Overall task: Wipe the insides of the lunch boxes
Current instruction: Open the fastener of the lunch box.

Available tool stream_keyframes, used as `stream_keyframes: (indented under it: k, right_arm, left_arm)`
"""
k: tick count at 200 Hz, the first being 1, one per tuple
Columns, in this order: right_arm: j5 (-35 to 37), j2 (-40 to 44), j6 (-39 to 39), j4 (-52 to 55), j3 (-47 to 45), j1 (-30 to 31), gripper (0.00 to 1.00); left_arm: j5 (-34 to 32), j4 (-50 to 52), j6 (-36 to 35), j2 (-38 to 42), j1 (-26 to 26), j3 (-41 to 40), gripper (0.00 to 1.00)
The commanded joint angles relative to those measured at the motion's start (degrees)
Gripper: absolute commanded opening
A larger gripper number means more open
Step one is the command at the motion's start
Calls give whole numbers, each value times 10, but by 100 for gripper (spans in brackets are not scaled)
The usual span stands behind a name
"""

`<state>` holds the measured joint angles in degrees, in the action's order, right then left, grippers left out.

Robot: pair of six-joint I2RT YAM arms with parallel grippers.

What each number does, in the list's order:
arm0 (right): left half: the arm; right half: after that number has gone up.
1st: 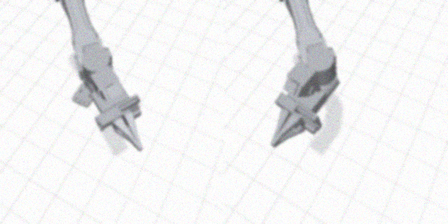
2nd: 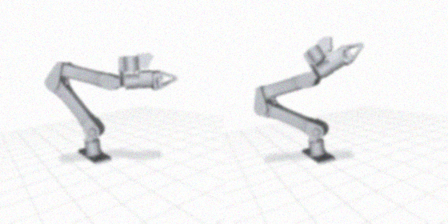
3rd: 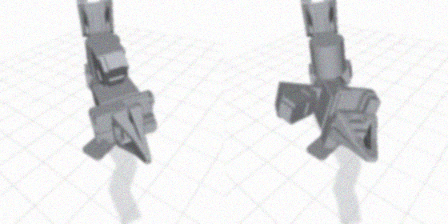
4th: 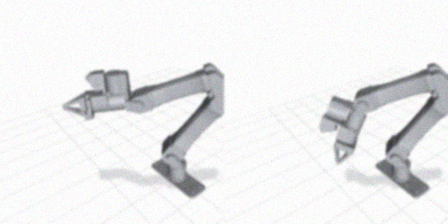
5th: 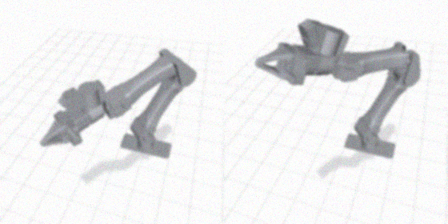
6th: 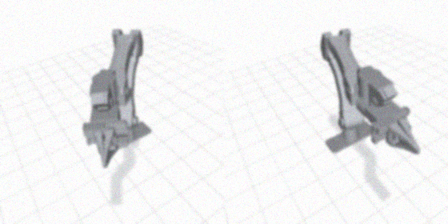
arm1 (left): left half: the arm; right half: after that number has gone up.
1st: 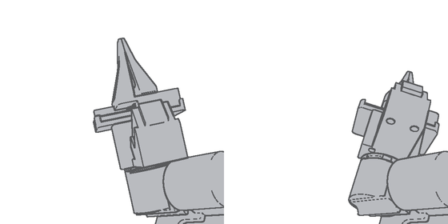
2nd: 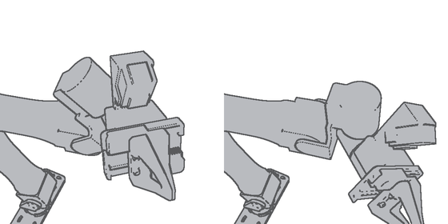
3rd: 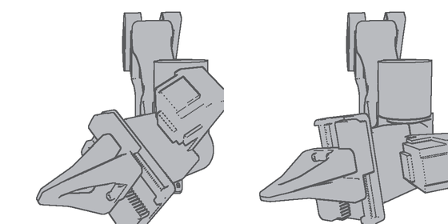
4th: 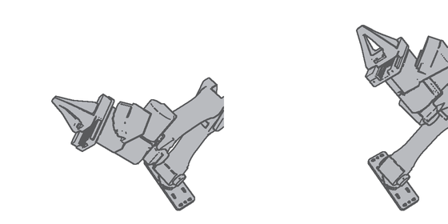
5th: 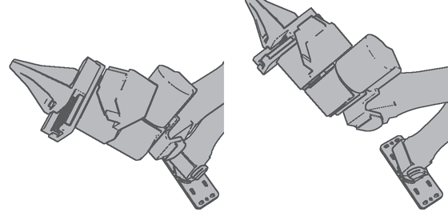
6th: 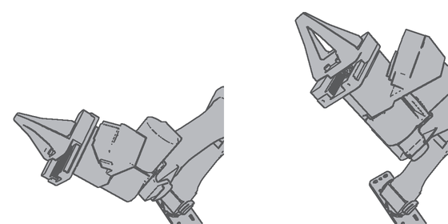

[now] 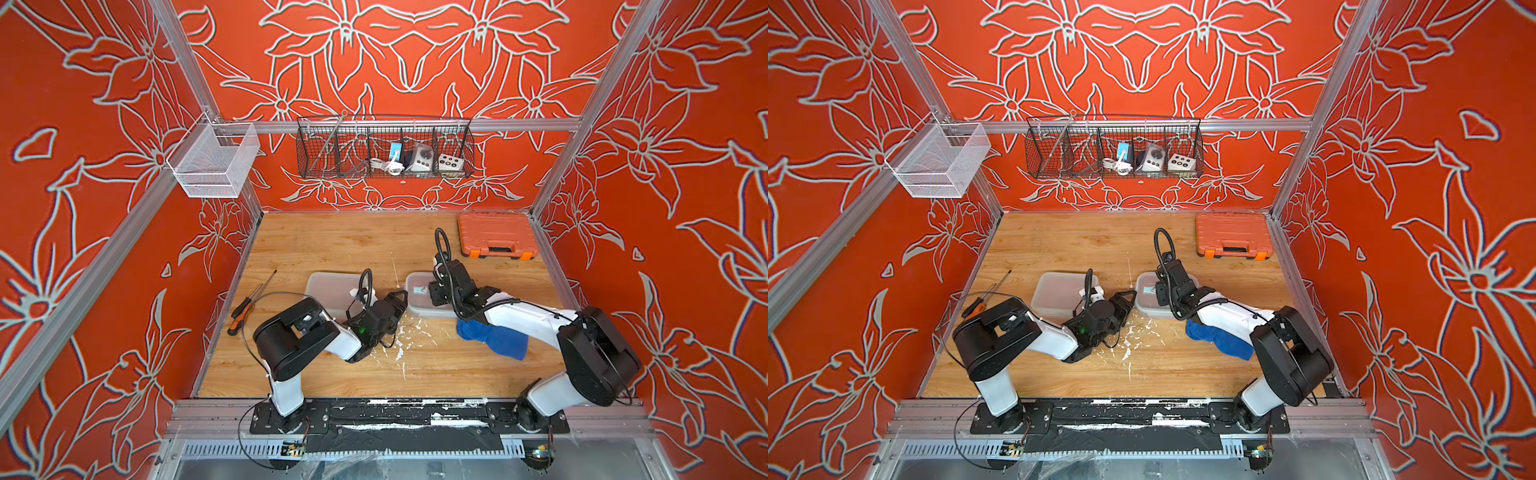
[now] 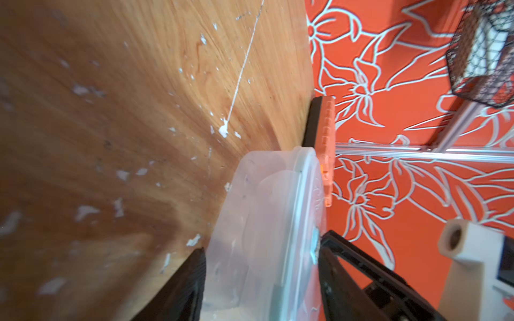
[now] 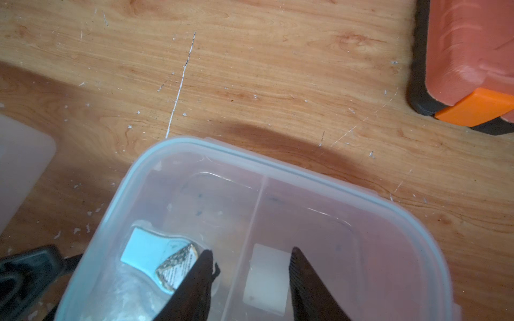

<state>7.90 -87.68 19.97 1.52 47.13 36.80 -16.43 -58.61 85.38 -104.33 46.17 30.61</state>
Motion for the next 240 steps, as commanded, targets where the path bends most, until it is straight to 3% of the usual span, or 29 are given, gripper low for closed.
stream_keyframes:
  k: [1, 81, 163, 202, 240]
  right_arm:
    - [-31, -32, 1, 123, -32, 3, 47]
    - [-37, -29, 2, 116, -54, 3, 47]
    - [-43, -31, -21, 123, -71, 3, 46]
    - [-47, -34, -22, 121, -74, 3, 46]
    - [-55, -46, -21, 121, -69, 4, 46]
  left_arm:
    - [-14, -128, 23, -45, 7, -2, 62]
    - [-31, -288, 6, -128, 25, 23, 59]
    - [-41, -326, -8, -148, 26, 13, 54]
    - [-36, -305, -15, -145, 25, 16, 22]
    - [-48, -229, -36, -100, 25, 7, 21]
